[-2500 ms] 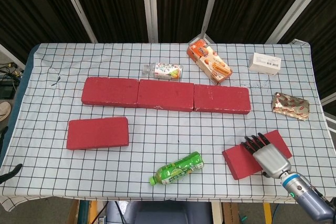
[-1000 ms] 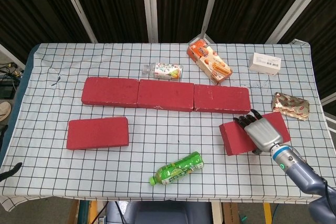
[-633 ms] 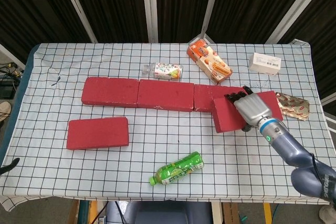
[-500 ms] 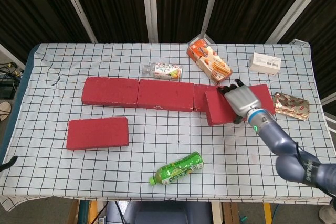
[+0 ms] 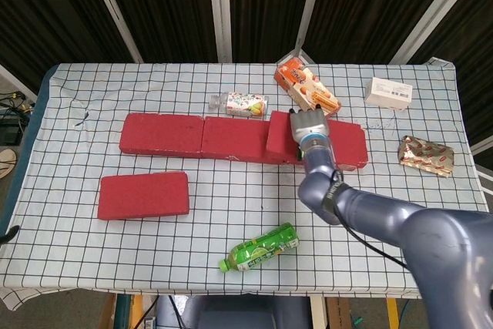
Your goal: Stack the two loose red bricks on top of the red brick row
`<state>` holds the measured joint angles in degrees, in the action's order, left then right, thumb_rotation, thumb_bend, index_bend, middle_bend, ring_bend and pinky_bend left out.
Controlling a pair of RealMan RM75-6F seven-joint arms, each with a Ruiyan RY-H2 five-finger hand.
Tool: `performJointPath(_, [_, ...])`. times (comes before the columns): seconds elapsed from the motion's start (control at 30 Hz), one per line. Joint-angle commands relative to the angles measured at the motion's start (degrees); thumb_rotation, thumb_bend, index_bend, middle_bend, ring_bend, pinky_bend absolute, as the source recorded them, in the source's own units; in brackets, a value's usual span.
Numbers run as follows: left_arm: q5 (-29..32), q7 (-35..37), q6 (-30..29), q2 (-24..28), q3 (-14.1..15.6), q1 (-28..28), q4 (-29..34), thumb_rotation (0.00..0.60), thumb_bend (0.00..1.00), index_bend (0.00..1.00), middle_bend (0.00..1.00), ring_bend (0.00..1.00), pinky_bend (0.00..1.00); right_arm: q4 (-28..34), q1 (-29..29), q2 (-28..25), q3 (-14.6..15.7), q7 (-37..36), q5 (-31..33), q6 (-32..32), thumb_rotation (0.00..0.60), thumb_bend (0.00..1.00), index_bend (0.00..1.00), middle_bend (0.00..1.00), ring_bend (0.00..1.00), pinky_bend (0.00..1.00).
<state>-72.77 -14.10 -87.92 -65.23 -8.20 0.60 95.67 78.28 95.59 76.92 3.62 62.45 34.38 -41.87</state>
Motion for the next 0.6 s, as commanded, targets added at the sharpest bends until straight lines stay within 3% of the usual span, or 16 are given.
performJointPath(0.03, [0.3,0.0,0.1,0.0,-0.1,0.1,-0.2,0.600,0.07,0.00,0.00,0.00,0.14,-6.5,2.7,5.1,-2.2,6.5,4.3,-2.6,0.600,0.17,0.33,0.39,0.28,0.00])
performJointPath(0.23, [1.3,-0.5,0.5,-0.3,-0.4,0.5,-0.7,0.600,0.07,0.00,0.00,0.00,0.14,-9.6,0.2,7.9,-6.2,8.3,0.6,-2.2,0.600,0.17,0.33,0.39,0.28,0.00])
performJointPath(0.6, [1.9,-1.5,0.5,-0.8,-0.3,0.9,-0.7,0.600,0.07,0.00,0.00,0.00,0.14,-14.5,-3.6,10.9,-10.8,13.3,-0.3,-0.3,0.600,0.17,0.33,0.39,0.28,0.00])
